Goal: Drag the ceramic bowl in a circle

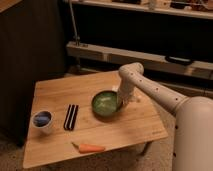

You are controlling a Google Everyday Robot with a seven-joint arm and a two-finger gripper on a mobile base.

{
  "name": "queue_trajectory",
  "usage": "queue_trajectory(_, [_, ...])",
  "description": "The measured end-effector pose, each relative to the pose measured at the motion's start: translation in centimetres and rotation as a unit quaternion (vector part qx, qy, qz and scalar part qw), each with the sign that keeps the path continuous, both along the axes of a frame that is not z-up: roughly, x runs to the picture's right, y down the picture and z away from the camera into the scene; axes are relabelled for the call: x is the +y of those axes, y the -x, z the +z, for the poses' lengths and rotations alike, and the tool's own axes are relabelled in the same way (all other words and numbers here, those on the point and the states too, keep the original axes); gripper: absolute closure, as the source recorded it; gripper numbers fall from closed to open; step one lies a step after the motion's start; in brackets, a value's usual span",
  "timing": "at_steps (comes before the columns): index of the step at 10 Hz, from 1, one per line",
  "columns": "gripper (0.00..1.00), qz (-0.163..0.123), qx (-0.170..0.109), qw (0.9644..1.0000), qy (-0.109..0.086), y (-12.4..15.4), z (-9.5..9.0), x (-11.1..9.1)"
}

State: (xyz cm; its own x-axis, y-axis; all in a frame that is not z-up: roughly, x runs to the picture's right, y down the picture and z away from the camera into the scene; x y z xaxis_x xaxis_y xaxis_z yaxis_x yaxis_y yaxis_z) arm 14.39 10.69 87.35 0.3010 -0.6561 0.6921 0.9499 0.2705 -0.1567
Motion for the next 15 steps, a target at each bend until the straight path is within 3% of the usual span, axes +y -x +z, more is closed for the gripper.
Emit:
queue_trajectory(2, [0.97, -0.037, -0.014, 0.9992, -0.003, -1.8, -1.7, 1.0])
queue_trajectory(4, [0.97, -0.071, -0.038, 0.9967, -0.008, -3.1, -4.2, 3.2])
queue_trajectory(7, [0.97, -0.112, -0.100, 0.9885, -0.020, 0.1, -8.7, 6.6])
queue_trajectory(9, [0.97, -0.124, -0.134, 0.9828, -0.029, 3.3, -10.7, 7.5])
queue_trajectory(12, [0.97, -0.134, -0.144, 0.9793, -0.049, 9.1, -10.1, 5.5])
queue_trajectory(15, [0.97, -0.149, -0.117, 0.9801, -0.060, 14.8, -7.3, 2.5])
